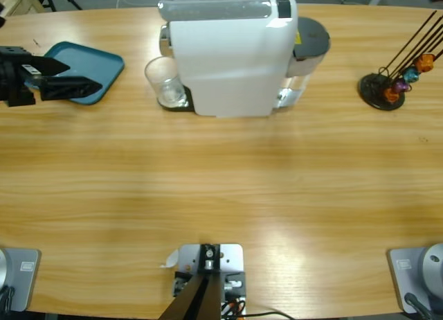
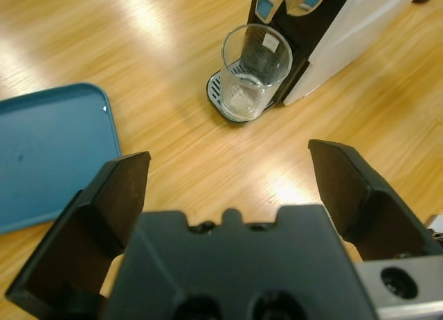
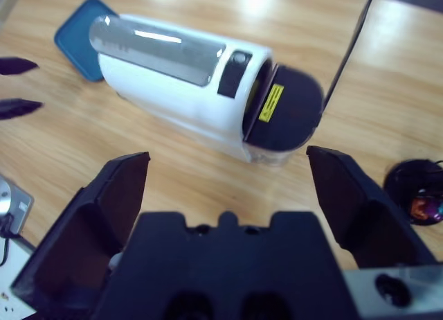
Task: Pour coffee
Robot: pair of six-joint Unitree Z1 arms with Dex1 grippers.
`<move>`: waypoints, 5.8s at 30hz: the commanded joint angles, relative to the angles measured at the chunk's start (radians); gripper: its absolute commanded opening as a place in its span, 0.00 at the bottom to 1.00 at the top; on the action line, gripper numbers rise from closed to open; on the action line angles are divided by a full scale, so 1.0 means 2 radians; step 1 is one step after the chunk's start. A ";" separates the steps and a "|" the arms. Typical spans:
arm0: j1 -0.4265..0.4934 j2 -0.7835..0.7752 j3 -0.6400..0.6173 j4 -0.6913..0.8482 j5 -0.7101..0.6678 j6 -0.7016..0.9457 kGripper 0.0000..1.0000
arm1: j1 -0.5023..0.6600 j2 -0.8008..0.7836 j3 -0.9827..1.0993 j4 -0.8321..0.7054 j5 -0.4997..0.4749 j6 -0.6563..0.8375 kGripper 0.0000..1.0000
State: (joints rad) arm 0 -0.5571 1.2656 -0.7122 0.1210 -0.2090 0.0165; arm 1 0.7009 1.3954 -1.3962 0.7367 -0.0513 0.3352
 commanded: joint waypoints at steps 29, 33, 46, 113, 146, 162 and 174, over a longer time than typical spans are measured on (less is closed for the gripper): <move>-0.062 -0.060 0.062 0.032 0.035 0.025 1.00 | -0.065 0.280 -0.330 0.199 0.061 -0.091 0.00; -0.062 -0.057 0.062 0.030 0.035 0.025 1.00 | -0.065 0.283 -0.327 0.200 0.061 -0.091 0.00; -0.062 -0.049 0.069 0.024 0.033 0.025 1.00 | -0.065 0.294 -0.320 0.206 0.072 -0.087 0.00; -0.062 -0.057 0.076 0.017 0.032 0.025 1.00 | -0.048 0.235 -0.339 0.262 0.048 -0.061 1.00; -0.062 -0.034 0.071 0.018 0.013 0.056 1.00 | -0.026 0.221 -0.346 0.274 0.035 -0.052 1.00; -0.062 -0.091 0.087 0.042 0.006 0.052 1.00 | 0.029 -0.020 0.010 0.067 0.028 -0.034 1.00; -0.063 -0.128 0.077 0.073 0.007 0.049 1.00 | 0.024 -0.164 0.275 -0.080 0.073 -0.093 1.00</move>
State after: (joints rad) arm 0 -0.6699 1.0612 -0.5733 0.2062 -0.1812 0.1203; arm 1 0.7511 1.1768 -0.9977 0.6369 0.0659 0.2134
